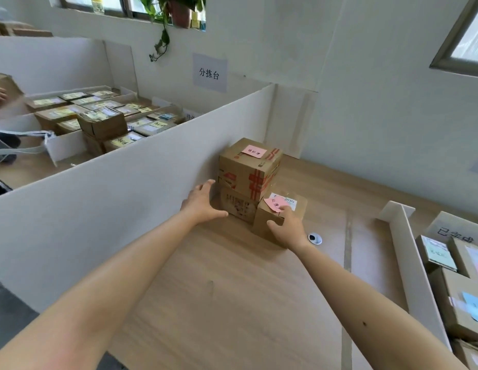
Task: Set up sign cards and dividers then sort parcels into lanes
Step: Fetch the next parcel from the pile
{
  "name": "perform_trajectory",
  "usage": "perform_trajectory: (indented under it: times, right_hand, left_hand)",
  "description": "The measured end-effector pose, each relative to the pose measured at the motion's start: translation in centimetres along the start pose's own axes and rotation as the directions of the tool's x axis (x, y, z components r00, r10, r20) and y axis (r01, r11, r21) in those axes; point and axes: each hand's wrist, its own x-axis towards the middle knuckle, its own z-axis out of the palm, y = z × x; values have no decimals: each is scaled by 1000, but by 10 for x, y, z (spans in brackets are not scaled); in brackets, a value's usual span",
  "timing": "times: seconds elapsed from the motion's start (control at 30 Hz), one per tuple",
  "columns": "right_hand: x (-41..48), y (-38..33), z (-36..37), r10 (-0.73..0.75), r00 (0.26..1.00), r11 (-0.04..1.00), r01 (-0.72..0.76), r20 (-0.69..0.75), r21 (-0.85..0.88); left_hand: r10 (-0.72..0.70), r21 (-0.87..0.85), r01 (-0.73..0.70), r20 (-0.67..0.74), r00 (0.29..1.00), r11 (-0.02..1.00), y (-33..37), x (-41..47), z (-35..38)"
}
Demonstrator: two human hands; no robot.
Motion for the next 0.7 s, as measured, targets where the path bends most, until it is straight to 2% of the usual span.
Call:
perform_trajectory:
  times: [0.07,0.1,0.23,0.43,0.7]
  right_hand:
    - [26,-4,-2,27,1000,997,-28,12,71]
    - [38,-6,-3,42,999,993,-44,13,111]
    - [81,-16,-8,85,995,973,-92,43,210]
    - [135,-25,-8,30,997,956,-48,66,291]
    - [188,-38,-4,-3,986,895,-72,169,439]
  left_hand:
    - [-2,-156,4,14,1000,988,5,29,2]
    - [2,-182,0,12,1000,983,7,43,2]
    - [31,-126,-28,19,999,992,9,94,4]
    - [24,-95,-20,37,999,995,11,151,9]
    - [-3,-126,12,70,998,992,12,207,23]
